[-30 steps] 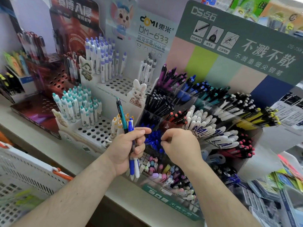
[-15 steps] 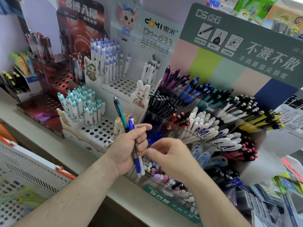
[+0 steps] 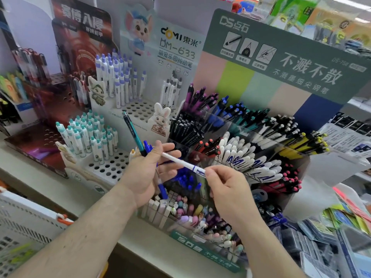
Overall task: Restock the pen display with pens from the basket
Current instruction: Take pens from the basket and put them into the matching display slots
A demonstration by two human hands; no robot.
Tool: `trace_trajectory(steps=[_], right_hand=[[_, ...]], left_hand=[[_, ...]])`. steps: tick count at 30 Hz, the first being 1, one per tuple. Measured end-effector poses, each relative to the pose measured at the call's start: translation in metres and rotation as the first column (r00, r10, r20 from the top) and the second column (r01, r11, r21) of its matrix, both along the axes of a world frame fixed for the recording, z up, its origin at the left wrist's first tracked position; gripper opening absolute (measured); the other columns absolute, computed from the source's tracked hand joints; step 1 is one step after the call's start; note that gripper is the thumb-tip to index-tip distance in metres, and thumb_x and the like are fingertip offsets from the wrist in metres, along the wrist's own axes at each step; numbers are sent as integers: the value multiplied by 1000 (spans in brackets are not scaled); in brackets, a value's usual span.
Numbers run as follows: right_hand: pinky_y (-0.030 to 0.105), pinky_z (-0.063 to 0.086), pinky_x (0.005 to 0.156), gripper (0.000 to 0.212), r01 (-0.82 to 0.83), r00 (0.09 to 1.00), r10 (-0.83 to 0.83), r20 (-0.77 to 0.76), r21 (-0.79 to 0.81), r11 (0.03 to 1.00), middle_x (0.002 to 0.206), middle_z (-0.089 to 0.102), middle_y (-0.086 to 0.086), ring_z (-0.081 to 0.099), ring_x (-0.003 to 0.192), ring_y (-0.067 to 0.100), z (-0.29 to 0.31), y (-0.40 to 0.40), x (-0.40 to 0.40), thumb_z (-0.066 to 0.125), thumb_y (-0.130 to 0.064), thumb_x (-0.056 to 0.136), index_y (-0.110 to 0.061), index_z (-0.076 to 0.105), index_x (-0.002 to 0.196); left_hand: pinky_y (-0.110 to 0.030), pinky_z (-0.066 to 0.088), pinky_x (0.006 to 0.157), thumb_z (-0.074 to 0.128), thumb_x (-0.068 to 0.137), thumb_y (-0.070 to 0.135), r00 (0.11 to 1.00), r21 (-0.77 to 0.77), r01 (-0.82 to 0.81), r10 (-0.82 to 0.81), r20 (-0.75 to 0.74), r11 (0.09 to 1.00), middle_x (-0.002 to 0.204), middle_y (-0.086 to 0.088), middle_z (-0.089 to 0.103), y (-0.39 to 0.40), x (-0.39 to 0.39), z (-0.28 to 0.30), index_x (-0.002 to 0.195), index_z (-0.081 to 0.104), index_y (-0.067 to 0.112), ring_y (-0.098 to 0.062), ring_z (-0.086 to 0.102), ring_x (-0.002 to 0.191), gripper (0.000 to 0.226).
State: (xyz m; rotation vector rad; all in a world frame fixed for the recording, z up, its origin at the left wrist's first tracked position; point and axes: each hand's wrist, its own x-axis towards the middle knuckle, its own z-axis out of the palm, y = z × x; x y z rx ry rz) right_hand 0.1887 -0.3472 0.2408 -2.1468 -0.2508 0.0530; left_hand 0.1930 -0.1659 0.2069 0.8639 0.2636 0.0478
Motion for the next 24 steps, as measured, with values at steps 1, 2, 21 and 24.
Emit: trace_trajectory(steps=[1,2,21,24], right_hand=[[25,33,46,29,14,1000,-14,11,15,1000,53,49,-8,38,46,7,3,-3,0,51,-29,101,-23,65,77],[27,34,47,32,27,999,-27,19,29,999,53,49,-6,38,46,9,4,-7,0,50,-29,101,-20,62,73],[17,50,68,10,412,419,-679,603,540,734,80,64,-14,62,69,0,40,-92,16,73,-23,90,-17,66,95],[15,49,68,9,439,381,-672,635,515,736,79,62,-20,61,68,-1,42,-103,26,72,-24,91,-18,67,95]], left_hand=[[-17,45,40,49,87,44,1000,29,5,-5,6,1000,89,-5,75,-2,0,1,105,67,9,-16,69,64,43],[-15,36,36,51,83,44,1000,54,6,-7,14,999,82,-3,73,-6,0,2,104,68,9,-12,62,57,45],[-19,28,35,51,97,39,962,438,255,-271,-27,862,58,1,46,-79,20,12,97,68,8,-10,37,43,36],[-22,35,37,50,95,44,953,491,280,-302,-37,825,53,0,47,-81,18,13,97,67,6,-12,44,41,41]])
